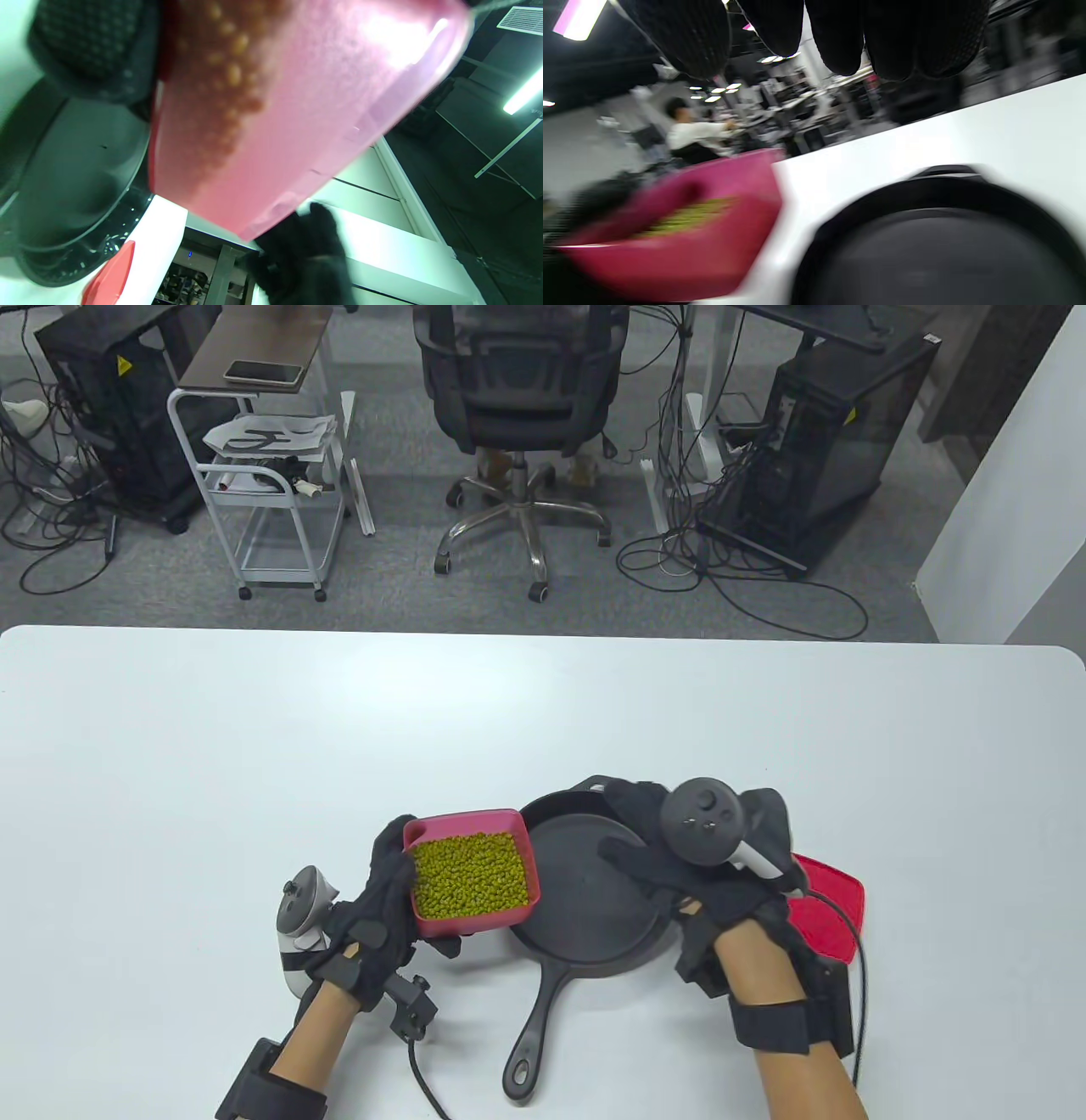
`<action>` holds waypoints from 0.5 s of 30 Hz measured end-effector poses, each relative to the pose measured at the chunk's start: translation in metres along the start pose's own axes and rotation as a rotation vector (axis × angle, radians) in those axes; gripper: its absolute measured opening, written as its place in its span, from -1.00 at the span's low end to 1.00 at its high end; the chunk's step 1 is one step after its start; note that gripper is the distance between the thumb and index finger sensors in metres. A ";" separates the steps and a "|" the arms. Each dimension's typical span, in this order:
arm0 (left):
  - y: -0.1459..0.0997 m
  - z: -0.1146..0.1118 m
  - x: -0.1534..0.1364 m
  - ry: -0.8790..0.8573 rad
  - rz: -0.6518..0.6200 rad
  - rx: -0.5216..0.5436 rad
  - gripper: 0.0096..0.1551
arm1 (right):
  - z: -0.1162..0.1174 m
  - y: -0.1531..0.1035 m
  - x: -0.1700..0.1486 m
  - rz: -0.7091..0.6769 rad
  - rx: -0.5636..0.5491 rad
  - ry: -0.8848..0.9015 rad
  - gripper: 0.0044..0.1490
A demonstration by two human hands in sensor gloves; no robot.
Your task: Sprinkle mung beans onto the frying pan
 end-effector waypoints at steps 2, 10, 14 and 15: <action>0.000 0.000 -0.001 0.014 0.004 0.003 0.02 | 0.006 0.015 0.042 -0.100 0.037 -0.018 -0.17; -0.001 0.000 0.000 -0.005 0.002 0.001 0.02 | 0.062 0.057 0.094 -0.161 0.262 -0.112 -0.29; 0.000 -0.003 -0.001 0.028 0.012 0.007 0.01 | 0.084 0.067 0.091 -0.103 0.381 -0.174 -0.11; 0.000 -0.001 -0.003 0.030 0.008 0.018 0.01 | 0.087 0.069 0.090 -0.094 0.407 -0.172 -0.09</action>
Point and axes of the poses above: the tracker on the back of each hand, its own x axis roughly to the thumb side, its own y axis roughly from the wrist to the fingertips, z = x × y, the point moved 3 cm from there along y, roughly from the wrist to the fingertips, and after that the axes turned 14 degrees about -y, right-handed, at the moved point
